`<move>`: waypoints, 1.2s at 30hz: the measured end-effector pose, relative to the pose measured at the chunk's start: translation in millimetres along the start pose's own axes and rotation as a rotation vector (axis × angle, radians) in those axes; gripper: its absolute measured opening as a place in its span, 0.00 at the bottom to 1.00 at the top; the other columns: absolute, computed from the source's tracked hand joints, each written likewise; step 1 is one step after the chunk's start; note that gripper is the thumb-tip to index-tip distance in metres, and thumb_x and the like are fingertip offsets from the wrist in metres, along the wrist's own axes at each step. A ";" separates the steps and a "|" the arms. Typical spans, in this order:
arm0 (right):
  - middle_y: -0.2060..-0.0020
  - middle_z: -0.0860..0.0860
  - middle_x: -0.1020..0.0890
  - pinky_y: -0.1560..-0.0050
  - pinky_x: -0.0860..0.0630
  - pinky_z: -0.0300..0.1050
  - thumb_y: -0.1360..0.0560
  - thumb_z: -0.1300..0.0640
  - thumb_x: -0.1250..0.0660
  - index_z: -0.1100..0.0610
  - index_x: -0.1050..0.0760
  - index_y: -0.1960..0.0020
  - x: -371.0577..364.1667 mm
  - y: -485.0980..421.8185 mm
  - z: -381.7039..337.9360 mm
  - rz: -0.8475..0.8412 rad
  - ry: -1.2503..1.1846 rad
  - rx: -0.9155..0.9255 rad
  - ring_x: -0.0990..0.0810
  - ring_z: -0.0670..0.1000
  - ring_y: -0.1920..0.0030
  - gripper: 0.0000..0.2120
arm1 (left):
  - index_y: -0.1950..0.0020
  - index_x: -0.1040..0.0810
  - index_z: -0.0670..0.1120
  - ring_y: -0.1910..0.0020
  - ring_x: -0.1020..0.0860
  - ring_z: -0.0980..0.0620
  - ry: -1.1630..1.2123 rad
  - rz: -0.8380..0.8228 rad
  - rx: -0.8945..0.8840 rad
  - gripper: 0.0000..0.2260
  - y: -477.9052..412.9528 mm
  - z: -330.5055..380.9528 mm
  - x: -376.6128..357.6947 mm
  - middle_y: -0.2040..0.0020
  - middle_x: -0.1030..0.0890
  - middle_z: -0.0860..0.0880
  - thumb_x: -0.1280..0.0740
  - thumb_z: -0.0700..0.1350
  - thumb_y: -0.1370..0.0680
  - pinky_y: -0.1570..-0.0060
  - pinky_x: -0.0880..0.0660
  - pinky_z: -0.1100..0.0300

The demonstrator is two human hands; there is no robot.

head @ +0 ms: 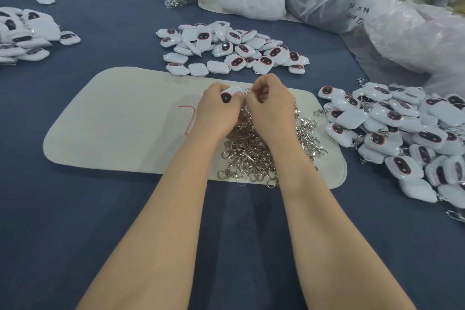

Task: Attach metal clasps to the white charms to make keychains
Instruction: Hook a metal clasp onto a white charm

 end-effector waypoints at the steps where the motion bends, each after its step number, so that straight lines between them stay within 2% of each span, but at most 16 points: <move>1: 0.66 0.42 0.26 0.61 0.31 0.31 0.27 0.65 0.35 0.54 0.29 0.56 0.2 0.0 -0.1 -0.005 0.000 0.002 0.29 0.41 0.66 0.07 | 0.49 0.27 0.45 0.61 0.20 0.47 -0.003 0.004 -0.001 0.05 -0.2 -0.4 -0.3 0.54 0.19 0.44 0.37 0.46 0.22 0.54 0.21 0.48; 3: 0.65 0.42 0.26 0.61 0.31 0.31 0.27 0.64 0.36 0.54 0.29 0.56 -0.3 0.4 -0.8 -0.030 -0.001 0.004 0.29 0.41 0.65 0.06 | 0.48 0.27 0.45 0.53 0.20 0.44 -0.018 0.013 -0.003 0.06 -0.4 -0.5 0.0 0.51 0.20 0.43 0.37 0.46 0.21 0.48 0.22 0.44; 5: 0.65 0.43 0.26 0.61 0.31 0.31 0.26 0.64 0.36 0.55 0.29 0.55 -1.3 1.0 -1.7 -0.064 0.006 0.018 0.29 0.41 0.65 0.05 | 0.47 0.29 0.44 0.50 0.21 0.43 -0.044 0.020 0.001 0.07 -0.4 -0.6 0.5 0.50 0.21 0.43 0.38 0.46 0.21 0.46 0.24 0.44; 10: 0.61 0.50 0.24 0.61 0.32 0.38 0.25 0.66 0.38 0.60 0.27 0.52 -2.6 1.3 -4.0 -0.111 0.096 0.085 0.29 0.48 0.62 0.04 | 0.46 0.32 0.45 0.52 0.22 0.45 -0.088 0.046 -0.042 0.07 0.6 1.0 1.3 0.53 0.23 0.47 0.38 0.46 0.21 0.47 0.24 0.47; 13: 0.58 0.51 0.23 0.58 0.31 0.40 0.25 0.66 0.38 0.59 0.27 0.51 -3.8 2.0 -6.7 -0.110 0.118 0.114 0.28 0.48 0.60 0.05 | 0.45 0.32 0.45 0.57 0.23 0.47 -0.056 0.047 -0.008 0.08 -1.6 -0.5 2.6 0.55 0.23 0.46 0.38 0.46 0.22 0.52 0.22 0.50; 15: 0.57 0.49 0.23 0.58 0.31 0.34 0.24 0.66 0.38 0.56 0.27 0.50 -2.6 3.4 -8.6 -0.083 0.011 0.090 0.27 0.45 0.60 0.07 | 0.46 0.30 0.44 0.67 0.25 0.51 0.113 0.016 0.082 0.07 -1.0 -0.1 3.3 0.62 0.24 0.47 0.39 0.45 0.22 0.64 0.24 0.57; 17: 0.56 0.45 0.23 0.55 0.30 0.29 0.24 0.65 0.37 0.54 0.26 0.47 -1.3 3.6 -9.3 -0.072 -0.108 0.045 0.25 0.41 0.57 0.09 | 0.53 0.28 0.42 0.77 0.32 0.55 0.408 -0.019 0.184 0.04 0.4 2.6 3.1 0.69 0.29 0.48 0.40 0.41 0.22 0.76 0.33 0.64; 19: 0.56 0.41 0.22 0.50 0.28 0.31 0.23 0.63 0.36 0.51 0.25 0.49 -1.6 2.8 -9.8 -0.088 -0.140 0.017 0.23 0.41 0.53 0.08 | 0.57 0.28 0.41 0.80 0.36 0.58 0.636 -0.080 0.267 0.05 2.4 5.7 1.9 0.70 0.31 0.48 0.41 0.39 0.22 0.80 0.39 0.68; 21: 0.58 0.40 0.21 0.50 0.26 0.34 0.23 0.63 0.35 0.51 0.24 0.51 -1.4 1.5 -10.9 -0.079 -0.194 0.000 0.22 0.41 0.54 0.07 | 0.58 0.28 0.40 0.80 0.38 0.59 0.763 -0.154 0.329 0.06 3.9 7.9 0.4 0.70 0.31 0.48 0.42 0.39 0.22 0.82 0.41 0.70; 24: 0.60 0.44 0.19 0.51 0.24 0.34 0.24 0.63 0.34 0.54 0.23 0.53 0.0 0.6 -13.3 -0.051 -0.303 -0.006 0.20 0.44 0.55 0.05 | 0.61 0.28 0.40 0.81 0.38 0.60 0.909 -0.222 0.430 0.09 4.1 7.2 1.6 0.70 0.31 0.49 0.42 0.39 0.22 0.84 0.41 0.71; 27: 0.60 0.45 0.19 0.52 0.24 0.35 0.23 0.63 0.35 0.51 0.25 0.56 0.5 1.2 -14.9 -0.034 -0.387 -0.021 0.19 0.45 0.55 0.07 | 0.59 0.29 0.40 0.80 0.38 0.61 1.004 -0.247 0.496 0.08 4.6 6.1 3.2 0.71 0.31 0.49 0.42 0.40 0.22 0.83 0.40 0.72; 32: 0.58 0.50 0.19 0.49 0.23 0.43 0.21 0.61 0.37 0.50 0.27 0.56 -4.2 2.8 -17.6 -0.086 -0.385 -0.057 0.20 0.47 0.55 0.08 | 0.63 0.30 0.41 0.81 0.39 0.61 1.016 -0.244 0.517 0.10 5.5 5.4 3.2 0.69 0.38 0.51 0.42 0.40 0.22 0.83 0.39 0.73; 36: 0.58 0.53 0.19 0.49 0.23 0.48 0.21 0.60 0.37 0.52 0.27 0.57 -3.2 3.0 -16.4 -0.116 -0.376 -0.083 0.21 0.49 0.56 0.07 | 0.64 0.30 0.41 0.82 0.39 0.61 0.982 -0.248 0.509 0.11 7.5 6.2 1.7 0.76 0.34 0.52 0.42 0.40 0.22 0.83 0.41 0.73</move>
Point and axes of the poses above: each hand's wrist, its own y-axis away from the middle knuckle, its own x-axis out of the back of the hand, z = x × y, the point moved 3 cm from there along -y, towards the middle knuckle
